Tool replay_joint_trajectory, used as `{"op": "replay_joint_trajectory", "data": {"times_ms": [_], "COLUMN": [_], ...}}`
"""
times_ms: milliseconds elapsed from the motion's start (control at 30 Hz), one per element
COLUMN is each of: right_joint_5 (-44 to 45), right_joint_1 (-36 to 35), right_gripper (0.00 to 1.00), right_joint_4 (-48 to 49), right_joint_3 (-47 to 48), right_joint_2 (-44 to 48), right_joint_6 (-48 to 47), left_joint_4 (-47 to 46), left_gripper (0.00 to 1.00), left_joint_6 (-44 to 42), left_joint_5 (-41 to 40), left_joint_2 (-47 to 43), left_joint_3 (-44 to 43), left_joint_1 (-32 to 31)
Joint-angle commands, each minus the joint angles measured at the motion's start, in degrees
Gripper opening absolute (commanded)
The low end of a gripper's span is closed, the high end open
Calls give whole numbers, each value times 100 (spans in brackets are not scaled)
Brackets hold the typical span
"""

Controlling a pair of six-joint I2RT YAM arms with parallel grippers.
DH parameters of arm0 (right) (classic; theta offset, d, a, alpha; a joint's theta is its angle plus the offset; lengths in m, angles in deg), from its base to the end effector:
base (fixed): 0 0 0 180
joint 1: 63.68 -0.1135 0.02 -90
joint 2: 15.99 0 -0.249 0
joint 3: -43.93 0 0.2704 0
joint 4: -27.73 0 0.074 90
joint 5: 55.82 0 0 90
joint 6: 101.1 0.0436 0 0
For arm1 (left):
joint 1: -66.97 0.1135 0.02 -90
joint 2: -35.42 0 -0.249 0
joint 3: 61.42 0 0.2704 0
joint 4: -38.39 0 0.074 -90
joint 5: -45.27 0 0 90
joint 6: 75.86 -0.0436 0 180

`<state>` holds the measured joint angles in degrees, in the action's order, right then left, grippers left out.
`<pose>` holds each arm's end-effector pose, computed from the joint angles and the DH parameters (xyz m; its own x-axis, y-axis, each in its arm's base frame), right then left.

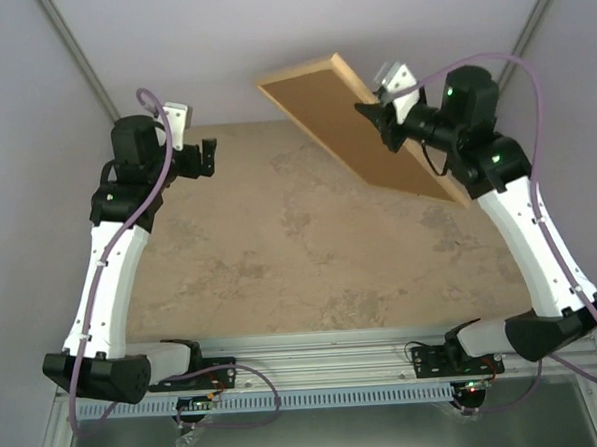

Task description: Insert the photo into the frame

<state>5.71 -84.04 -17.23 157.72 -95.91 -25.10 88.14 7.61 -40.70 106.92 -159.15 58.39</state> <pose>0.2845 0.1277 0.4877 0.0051 -0.2249 -0.9744 -0.7659 0.6256 -0.1484 0.2876 -0.0465 0.4223 -0.3679 0.1702 -0.9142 0.2560 0.9636 0.0764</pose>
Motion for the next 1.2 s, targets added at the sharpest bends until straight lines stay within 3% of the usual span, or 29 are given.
{"op": "replay_joint_trajectory", "data": {"times_ms": [0, 133, 300, 500, 667, 967, 1033, 1067, 1100, 1167], "right_joint_5": [2057, 3357, 4203, 4479, 4410, 4305, 4279, 4235, 4147, 3824], "right_joint_1": [-968, -1910, -3114, -4132, -4577, -4829, -4837, -4836, -4839, -4838], "right_gripper": [0, 0, 0, 0, 0, 3, 11, 21, 40, 65], "right_joint_4": [1399, 2798, 4722, 6748, 7943, 8337, 8043, 7817, 7584, 6980], "right_joint_3": [-1021, -2701, -5025, -7303, -7965, -7826, -7618, -7497, -7381, -7148], "right_joint_2": [579, 1019, 1464, 1369, 604, -773, -925, -960, -984, -956], "right_joint_6": [-1958, -3250, -4425, -5013, -5005, -4490, -4273, -4146, -4025, -3832], "left_joint_4": [-109, -157, -146, -23, -64, -63, -39, -32, -29, -20], "left_gripper": [99, 99, 99, 99, 99, 99, 99, 99, 99, 99], "left_joint_6": [263, 286, 209, 47, 82, -30, -81, -87, -94, -111], "left_joint_5": [-140, -31, -44, -108, -84, -191, -229, -254, -262, -230], "left_joint_2": [-220, -320, -313, -273, -355, -545, -581, -597, -610, -620], "left_joint_3": [234, 313, 231, 247, 706, 1242, 1351, 1412, 1463, 1541], "left_joint_1": [159, 325, 436, 470, 470, 468, 471, 467, 471, 471]}}
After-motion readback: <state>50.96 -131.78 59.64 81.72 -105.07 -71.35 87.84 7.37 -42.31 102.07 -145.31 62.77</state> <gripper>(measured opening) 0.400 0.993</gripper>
